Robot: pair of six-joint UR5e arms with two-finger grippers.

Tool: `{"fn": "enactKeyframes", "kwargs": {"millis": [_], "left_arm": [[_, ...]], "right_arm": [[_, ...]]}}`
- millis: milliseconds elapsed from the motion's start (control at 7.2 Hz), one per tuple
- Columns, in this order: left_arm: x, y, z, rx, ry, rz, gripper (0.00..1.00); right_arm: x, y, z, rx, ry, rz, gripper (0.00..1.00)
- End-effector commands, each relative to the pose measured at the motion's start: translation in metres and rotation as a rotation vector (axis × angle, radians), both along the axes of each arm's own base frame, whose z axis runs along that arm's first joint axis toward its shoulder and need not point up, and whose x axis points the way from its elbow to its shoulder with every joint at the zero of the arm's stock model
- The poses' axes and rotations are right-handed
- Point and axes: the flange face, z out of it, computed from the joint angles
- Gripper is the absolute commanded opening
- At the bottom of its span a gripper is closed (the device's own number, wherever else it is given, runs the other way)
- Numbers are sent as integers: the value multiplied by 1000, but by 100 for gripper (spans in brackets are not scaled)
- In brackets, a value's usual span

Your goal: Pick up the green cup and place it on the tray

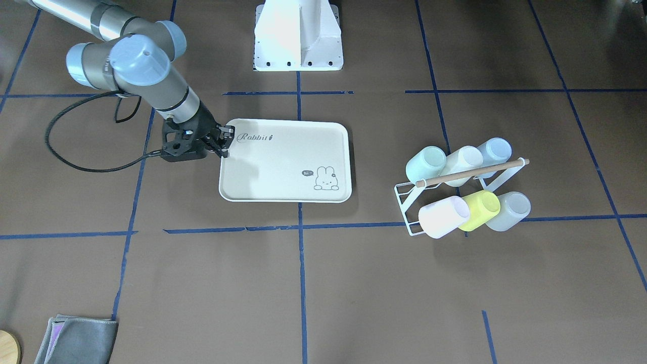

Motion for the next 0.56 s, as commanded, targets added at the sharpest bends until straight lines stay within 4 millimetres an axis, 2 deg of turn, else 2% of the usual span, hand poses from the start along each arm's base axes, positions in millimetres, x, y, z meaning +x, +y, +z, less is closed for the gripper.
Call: {"fn": "enactKeyframes", "kwargs": {"millis": [0,417], "left_arm": [[0,0,1,-3,0,0,100],[0,0,5,-9,-1,0,100]], "right_arm": [[-20,13,1,-12,14,10,0],[-24,18,11,-16,30,1,0]]}}
